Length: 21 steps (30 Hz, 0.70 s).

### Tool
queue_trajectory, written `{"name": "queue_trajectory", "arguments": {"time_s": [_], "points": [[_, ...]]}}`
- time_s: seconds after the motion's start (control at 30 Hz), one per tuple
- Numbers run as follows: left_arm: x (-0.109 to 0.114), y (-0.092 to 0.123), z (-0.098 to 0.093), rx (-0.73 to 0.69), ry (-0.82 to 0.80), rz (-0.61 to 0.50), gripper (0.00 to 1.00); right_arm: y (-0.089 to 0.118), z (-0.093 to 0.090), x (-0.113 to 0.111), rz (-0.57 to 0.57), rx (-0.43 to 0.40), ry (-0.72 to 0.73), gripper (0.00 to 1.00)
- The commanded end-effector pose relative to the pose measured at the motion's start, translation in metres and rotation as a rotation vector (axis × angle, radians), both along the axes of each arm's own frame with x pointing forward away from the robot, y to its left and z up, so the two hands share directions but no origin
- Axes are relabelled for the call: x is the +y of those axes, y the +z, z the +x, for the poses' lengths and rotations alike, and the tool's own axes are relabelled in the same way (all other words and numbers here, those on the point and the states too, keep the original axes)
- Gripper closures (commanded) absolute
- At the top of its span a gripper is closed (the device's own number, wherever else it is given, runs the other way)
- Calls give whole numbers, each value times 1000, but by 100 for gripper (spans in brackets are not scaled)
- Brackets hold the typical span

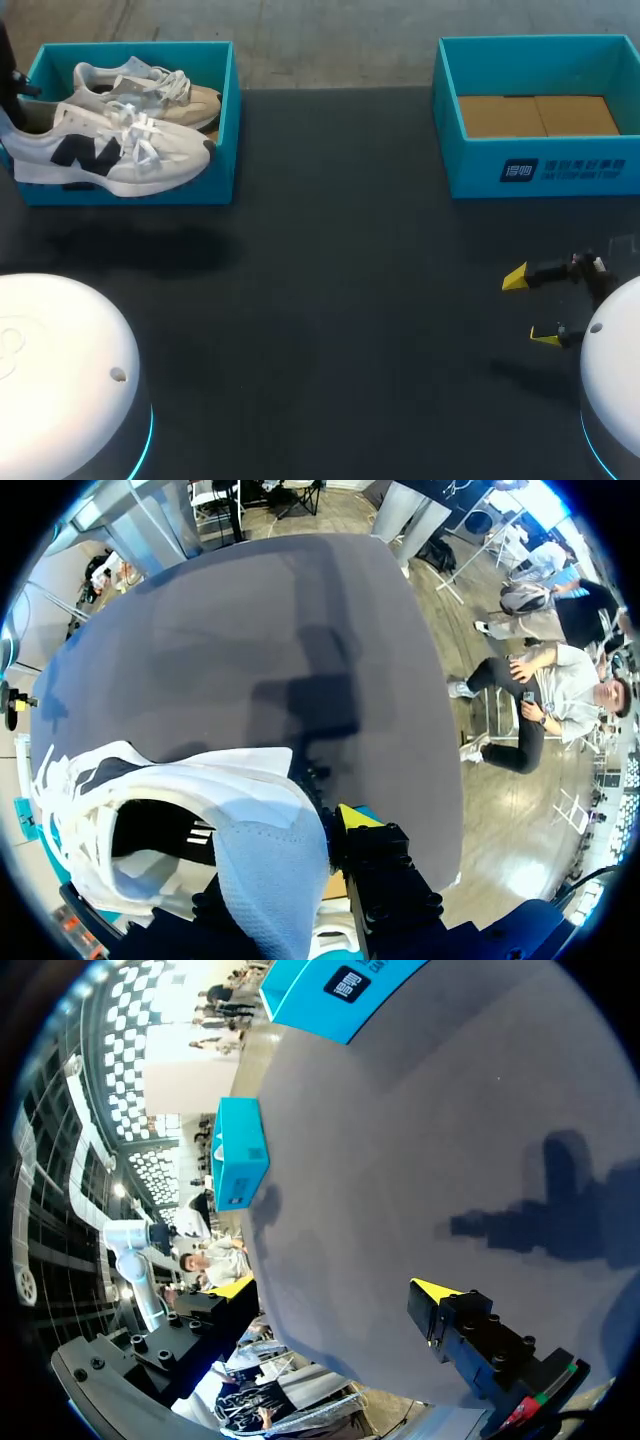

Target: Take the shoe out of the shoebox, open the shoe tongue, remove and reinsert the insole, then place the shoe into the shoebox

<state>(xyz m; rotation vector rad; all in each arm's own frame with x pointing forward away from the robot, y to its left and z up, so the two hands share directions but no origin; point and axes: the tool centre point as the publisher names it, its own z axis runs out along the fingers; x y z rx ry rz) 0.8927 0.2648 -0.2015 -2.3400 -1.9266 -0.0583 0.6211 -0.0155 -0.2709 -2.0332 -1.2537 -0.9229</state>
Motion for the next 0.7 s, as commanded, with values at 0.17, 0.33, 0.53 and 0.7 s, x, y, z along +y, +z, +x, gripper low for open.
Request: {"name": "queue_trajectory", "arguments": {"time_s": [0.17,0.33,0.53,0.7], "points": [[-5,0,-7,3,-18,-10,100,1,-2,0,-2,-3,-3,0],[-36,-11,-32,42,-44,-14,100,1,-2,0,-2,-3,-3,0],[-68,-25,-59,55,-51,-23,100,1,-2,0,-2,-3,-3,0],[-99,-41,-80,56,-42,-13,100,1,-2,0,-2,-3,-3,0]]}}
